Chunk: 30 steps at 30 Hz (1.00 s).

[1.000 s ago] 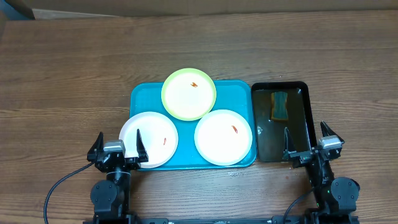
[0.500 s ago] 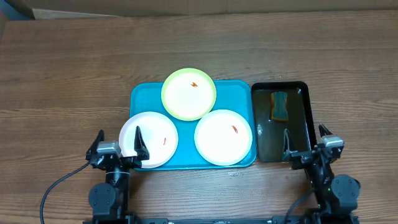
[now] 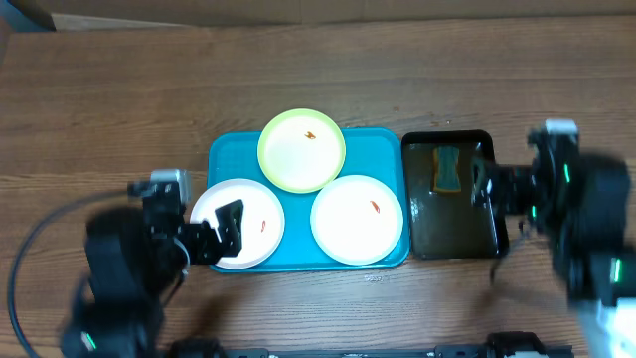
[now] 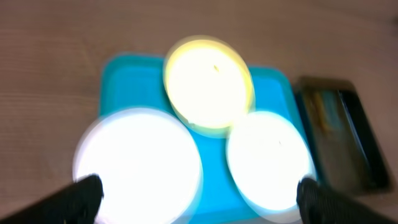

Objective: Clean dirty plates on tray and stack at the side

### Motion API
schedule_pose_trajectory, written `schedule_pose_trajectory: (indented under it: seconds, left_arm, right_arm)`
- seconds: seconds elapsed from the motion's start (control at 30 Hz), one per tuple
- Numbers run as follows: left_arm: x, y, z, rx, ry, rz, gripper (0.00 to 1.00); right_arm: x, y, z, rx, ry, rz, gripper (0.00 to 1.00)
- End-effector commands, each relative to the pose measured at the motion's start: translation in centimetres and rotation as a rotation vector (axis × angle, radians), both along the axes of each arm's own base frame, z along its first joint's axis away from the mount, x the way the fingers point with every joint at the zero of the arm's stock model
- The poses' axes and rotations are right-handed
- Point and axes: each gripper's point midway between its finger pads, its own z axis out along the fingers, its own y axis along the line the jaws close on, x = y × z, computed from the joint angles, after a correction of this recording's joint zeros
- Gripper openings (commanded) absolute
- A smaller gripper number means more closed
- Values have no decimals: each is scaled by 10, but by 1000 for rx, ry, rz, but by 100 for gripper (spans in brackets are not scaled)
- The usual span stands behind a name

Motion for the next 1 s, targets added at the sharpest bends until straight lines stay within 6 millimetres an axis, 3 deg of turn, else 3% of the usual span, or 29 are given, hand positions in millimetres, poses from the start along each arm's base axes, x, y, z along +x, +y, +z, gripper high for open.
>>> schedule_pose_trajectory:
  seconds: [0.0,0.13,0.17,0.23,0.33,0.47,0.6,0.73,0.87,0.97]
  left_arm:
    - [12,-25,40,-85,194,-157,100]
    - [45,-24,49,-91,342,-175,97]
    - [50,-27,47,-111,364,-185,84]
    - [55,-31,38,-130,418,-188,50]
    - [51,-31,15,-78,524,-168,33]
    - [36,-39,-17,27,640,-168,39]
    - [17,-66,-56,57,747,-189,41]
    - [4,-95,-97,60,803,-195,41]
    - [0,-125,-133,61,772,-240,41]
    - [3,-134,-147,86,730,-233,41]
  right_arm:
    - [31,1,8,5,195,-3,100]
    - [48,31,-3,146,418,101,100]
    - [49,36,-8,171,450,115,100]
    - [49,39,-19,201,508,107,88]
    - [44,33,-35,180,582,71,76]
    - [42,21,-46,127,616,1,70]
    - [41,6,-54,88,633,-103,69]
    - [40,10,-68,88,654,-111,69]
    - [39,14,-101,43,676,-125,69]
    - [40,17,-126,26,669,-123,69]
